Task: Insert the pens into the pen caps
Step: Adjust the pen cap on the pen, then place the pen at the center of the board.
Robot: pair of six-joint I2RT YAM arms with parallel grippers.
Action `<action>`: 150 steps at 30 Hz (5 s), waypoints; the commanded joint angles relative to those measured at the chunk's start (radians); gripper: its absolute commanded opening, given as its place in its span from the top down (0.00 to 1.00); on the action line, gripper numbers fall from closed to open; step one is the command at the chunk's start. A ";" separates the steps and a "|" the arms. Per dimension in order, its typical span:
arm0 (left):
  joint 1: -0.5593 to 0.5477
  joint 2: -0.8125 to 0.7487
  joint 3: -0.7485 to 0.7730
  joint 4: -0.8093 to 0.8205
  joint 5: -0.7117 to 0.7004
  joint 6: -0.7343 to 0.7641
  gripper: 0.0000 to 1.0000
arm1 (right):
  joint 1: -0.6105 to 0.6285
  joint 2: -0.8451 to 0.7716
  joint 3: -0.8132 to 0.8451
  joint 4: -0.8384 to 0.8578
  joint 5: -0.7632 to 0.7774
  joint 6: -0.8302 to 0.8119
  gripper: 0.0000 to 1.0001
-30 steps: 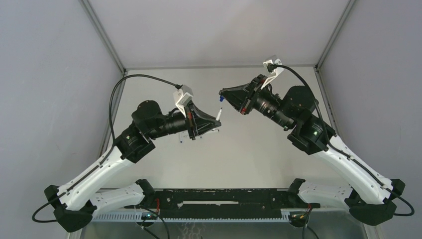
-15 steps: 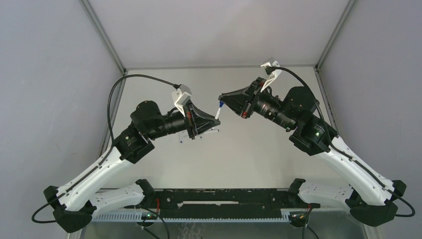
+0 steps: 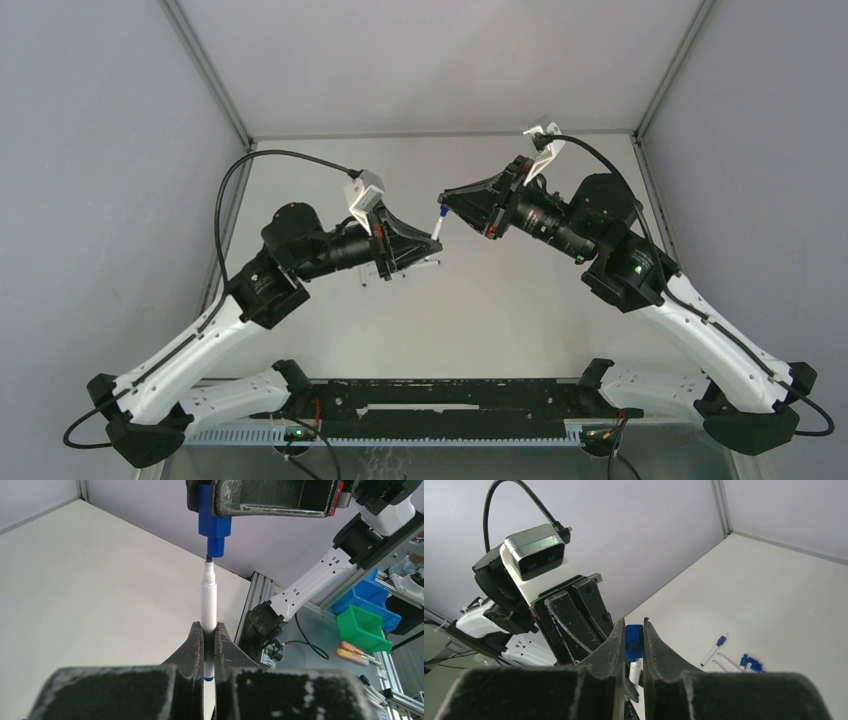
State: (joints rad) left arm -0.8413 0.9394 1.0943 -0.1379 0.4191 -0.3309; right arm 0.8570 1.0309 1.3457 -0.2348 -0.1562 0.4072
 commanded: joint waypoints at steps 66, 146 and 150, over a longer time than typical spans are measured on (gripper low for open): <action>-0.001 -0.094 -0.022 0.186 -0.170 -0.026 1.00 | 0.047 0.053 -0.103 0.026 -0.148 -0.001 1.00; 0.405 -0.007 -0.426 -0.140 -0.558 -0.228 1.00 | 0.131 -0.150 -0.436 0.027 0.147 -0.008 0.53; 0.507 0.129 -0.404 -0.154 -0.549 -0.213 1.00 | 0.130 -0.153 -0.454 0.000 0.132 -0.002 0.53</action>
State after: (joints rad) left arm -0.4065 0.9916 0.6624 -0.3092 -0.1066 -0.5175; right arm 0.9943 0.9085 0.8822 -0.2390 -0.0238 0.3672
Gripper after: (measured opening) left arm 0.043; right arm 0.471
